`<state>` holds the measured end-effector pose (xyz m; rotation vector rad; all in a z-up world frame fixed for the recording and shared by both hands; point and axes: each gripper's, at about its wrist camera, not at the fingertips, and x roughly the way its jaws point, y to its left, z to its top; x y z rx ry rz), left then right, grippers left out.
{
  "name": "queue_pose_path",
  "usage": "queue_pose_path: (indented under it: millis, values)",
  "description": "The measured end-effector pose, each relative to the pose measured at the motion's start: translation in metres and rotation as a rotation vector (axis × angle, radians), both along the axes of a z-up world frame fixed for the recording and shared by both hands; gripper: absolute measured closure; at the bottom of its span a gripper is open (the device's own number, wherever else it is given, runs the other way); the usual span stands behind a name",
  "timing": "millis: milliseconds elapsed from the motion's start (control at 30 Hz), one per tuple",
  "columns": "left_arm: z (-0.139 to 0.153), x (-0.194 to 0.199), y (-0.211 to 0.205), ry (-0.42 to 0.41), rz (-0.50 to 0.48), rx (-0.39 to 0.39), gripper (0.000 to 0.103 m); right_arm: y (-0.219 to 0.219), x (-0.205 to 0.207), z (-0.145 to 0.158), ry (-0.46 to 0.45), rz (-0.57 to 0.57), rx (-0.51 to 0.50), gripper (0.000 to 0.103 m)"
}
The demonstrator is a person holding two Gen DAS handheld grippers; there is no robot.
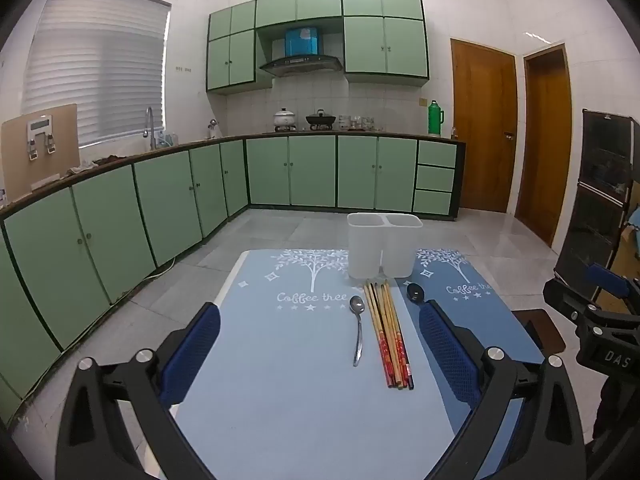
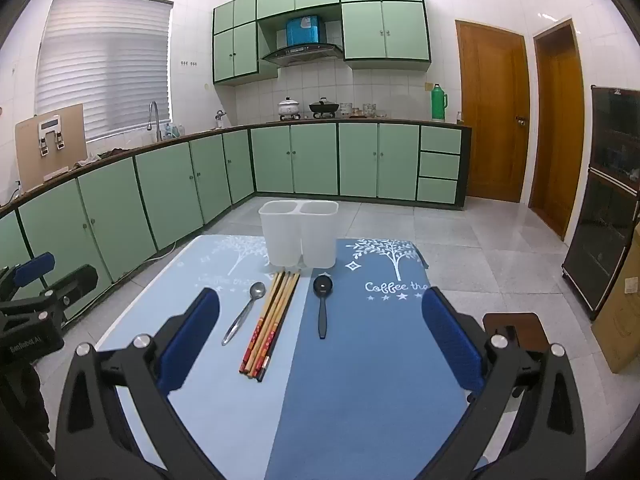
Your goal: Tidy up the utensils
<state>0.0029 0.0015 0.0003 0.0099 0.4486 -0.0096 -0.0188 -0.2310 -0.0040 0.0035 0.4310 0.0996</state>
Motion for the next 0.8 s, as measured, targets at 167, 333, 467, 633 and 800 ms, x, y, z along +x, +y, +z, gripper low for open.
queue_pose_path:
  millis: [167, 333, 467, 633, 800]
  values:
    - [0.0, -0.003, 0.004, -0.014, 0.002, 0.008, 0.006, 0.0, 0.001, -0.001, 0.0, -0.002, 0.001, 0.005]
    - [0.0, 0.0, 0.011, -0.016, 0.003, 0.005, 0.006, 0.001, 0.002, -0.003, 0.001, -0.001, 0.005, 0.005]
    - [0.002, -0.002, 0.007, -0.017, 0.006, 0.017, 0.006, 0.0, 0.0, 0.0, 0.0, 0.001, 0.006, 0.005]
    - [0.001, -0.003, 0.008, -0.018, 0.004, 0.018, 0.006, 0.001, 0.0, 0.0, 0.0, 0.001, 0.004, 0.005]
    - [0.002, -0.001, 0.013, -0.018, 0.004, 0.017, 0.006, 0.001, 0.0, 0.0, 0.0, 0.001, 0.007, 0.005]
